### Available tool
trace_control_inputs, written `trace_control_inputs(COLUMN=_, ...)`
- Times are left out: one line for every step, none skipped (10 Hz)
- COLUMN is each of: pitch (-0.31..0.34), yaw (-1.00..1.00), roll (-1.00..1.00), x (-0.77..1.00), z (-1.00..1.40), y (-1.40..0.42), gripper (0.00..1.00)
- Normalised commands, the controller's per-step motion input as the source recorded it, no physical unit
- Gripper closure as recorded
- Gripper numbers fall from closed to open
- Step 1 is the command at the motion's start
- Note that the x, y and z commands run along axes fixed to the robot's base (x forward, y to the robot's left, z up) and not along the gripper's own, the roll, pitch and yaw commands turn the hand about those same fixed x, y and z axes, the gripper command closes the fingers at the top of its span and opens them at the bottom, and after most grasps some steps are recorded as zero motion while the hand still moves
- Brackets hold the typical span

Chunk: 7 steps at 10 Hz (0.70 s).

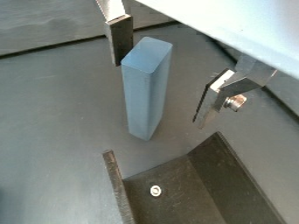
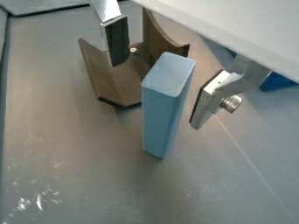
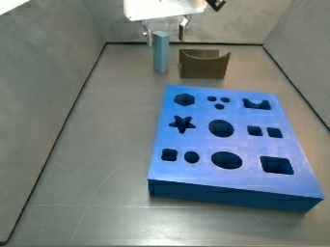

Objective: Pick up the rectangle object. Move to above the board. Insert the rectangle object.
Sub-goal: Pick up the rectangle object.

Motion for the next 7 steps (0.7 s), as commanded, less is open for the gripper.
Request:
trace_control_inputs(pitch=0.0, yaw=0.0, roll=0.0, x=0.0, z=-0.03, y=0.0, gripper=0.0)
trace_control_inputs(pitch=-0.18, yaw=0.33, roll=0.0, x=-0.16, z=-0.52, y=0.0, gripper=0.0)
trace_control_inputs(pitch=-0.2, yaw=0.4, roll=-0.04, x=-0.17, z=-0.61, y=0.0, gripper=0.0)
trace_control_inputs(pitch=0.0, yaw=0.1, roll=0.0, x=0.0, z=-0.03, y=0.0, gripper=0.0)
trace_control_inputs(pitch=0.0, yaw=0.01, roll=0.0, x=0.0, z=0.0, y=0.0, gripper=0.0)
trace_control_inputs(pitch=-0.154, yaw=0.84, roll=-0.38, x=-0.08, z=-0.16, y=0.0, gripper=0.0)
trace_control_inputs(pitch=0.0, yaw=1.0, roll=-0.24, x=0.0, z=-0.18, y=0.0, gripper=0.0)
